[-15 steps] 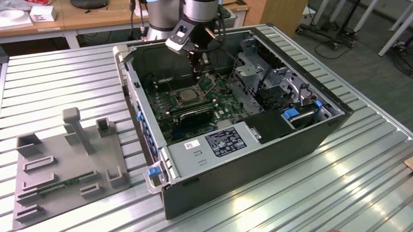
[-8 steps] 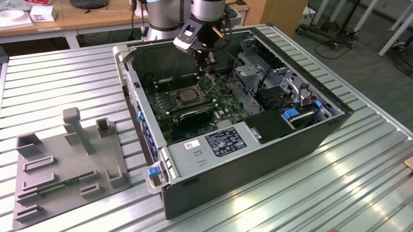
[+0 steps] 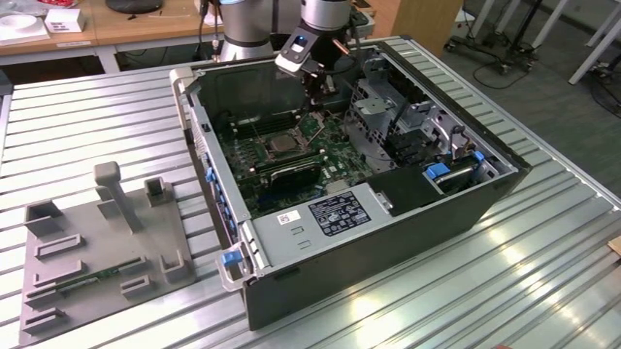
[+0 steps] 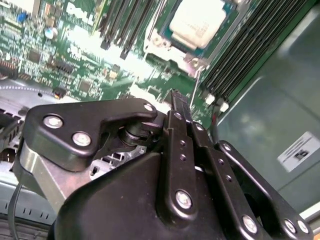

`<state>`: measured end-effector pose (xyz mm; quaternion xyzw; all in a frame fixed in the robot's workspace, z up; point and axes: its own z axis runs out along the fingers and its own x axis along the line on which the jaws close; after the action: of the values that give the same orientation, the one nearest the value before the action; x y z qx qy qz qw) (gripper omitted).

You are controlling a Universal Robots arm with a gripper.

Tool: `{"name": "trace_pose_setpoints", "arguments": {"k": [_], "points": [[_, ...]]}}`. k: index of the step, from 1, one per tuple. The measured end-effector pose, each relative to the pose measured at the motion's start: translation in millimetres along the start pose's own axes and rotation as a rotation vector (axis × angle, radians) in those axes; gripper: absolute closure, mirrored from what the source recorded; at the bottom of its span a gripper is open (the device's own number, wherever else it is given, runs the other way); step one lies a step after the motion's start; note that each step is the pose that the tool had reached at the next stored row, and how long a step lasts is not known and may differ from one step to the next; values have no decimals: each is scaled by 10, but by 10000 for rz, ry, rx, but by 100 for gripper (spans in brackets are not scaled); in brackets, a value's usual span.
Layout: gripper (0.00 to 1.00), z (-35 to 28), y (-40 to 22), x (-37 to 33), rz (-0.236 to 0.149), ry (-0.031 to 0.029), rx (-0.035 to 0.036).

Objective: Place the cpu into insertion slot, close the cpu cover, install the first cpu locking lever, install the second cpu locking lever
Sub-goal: 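Close the cpu cover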

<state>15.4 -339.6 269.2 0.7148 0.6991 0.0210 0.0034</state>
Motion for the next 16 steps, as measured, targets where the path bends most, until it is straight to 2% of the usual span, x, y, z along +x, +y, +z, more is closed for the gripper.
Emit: {"name": "trace_pose_setpoints", "arguments": {"k": [4, 16], "points": [[89, 4, 97, 2, -1, -1, 0], [89, 21, 329, 8, 0, -1, 0]]}}
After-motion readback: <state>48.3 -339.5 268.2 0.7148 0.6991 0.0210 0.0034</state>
